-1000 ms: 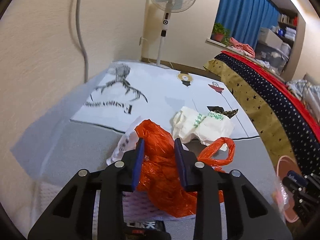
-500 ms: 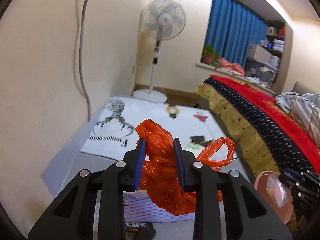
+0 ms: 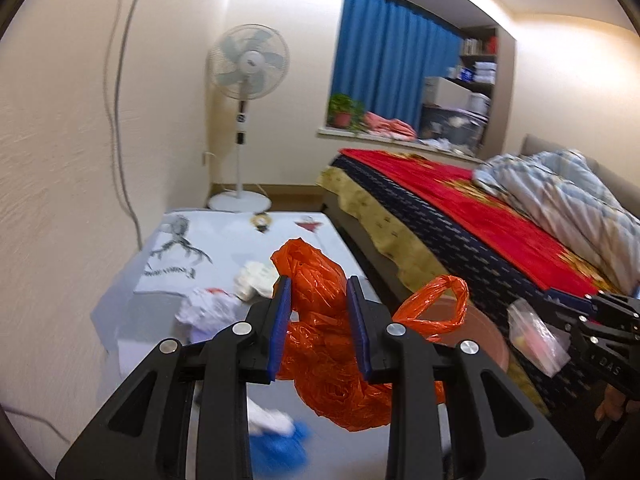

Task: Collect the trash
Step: 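Carry the orange bag and clear bag over the pink bin with both tools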

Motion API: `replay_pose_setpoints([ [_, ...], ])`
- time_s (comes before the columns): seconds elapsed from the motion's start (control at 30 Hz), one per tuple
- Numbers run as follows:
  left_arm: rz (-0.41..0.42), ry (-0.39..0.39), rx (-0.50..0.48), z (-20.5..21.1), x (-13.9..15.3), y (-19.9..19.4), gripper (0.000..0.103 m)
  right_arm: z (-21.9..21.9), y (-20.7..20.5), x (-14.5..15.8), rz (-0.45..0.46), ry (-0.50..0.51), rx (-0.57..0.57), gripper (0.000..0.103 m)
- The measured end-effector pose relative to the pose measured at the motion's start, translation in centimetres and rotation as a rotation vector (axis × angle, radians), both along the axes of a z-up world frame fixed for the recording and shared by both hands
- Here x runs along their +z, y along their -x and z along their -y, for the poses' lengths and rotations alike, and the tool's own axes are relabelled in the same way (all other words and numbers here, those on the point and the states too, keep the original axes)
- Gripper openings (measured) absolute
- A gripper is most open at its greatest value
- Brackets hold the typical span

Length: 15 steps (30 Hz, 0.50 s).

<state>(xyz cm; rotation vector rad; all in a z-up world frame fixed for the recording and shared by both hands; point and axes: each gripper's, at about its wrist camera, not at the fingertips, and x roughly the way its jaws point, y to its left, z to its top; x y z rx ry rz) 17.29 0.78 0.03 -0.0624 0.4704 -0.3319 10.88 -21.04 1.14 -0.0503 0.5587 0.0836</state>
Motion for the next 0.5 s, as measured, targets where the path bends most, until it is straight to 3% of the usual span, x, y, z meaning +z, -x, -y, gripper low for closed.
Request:
replay_pose_setpoints([
  [0.23, -0.023, -0.006, -0.075, 2.7, 0.2, 6.2, 0.028, 2.0, 7.0, -0.1, -0.013, -0.018, -0.067, 0.021],
  [0.37, -0.005, -0.042, -0.111, 4.4, 0.5, 9.4, 0.028, 2.5, 9.6, -0.3, -0.021, -0.022, -0.091, 0.021],
  [0.5, -0.01, -0.029, -0.152, 5.3, 0.7, 11.1, 0.028, 3.0, 11.7, -0.4, -0.018, -0.035, -0.11, 0.021],
])
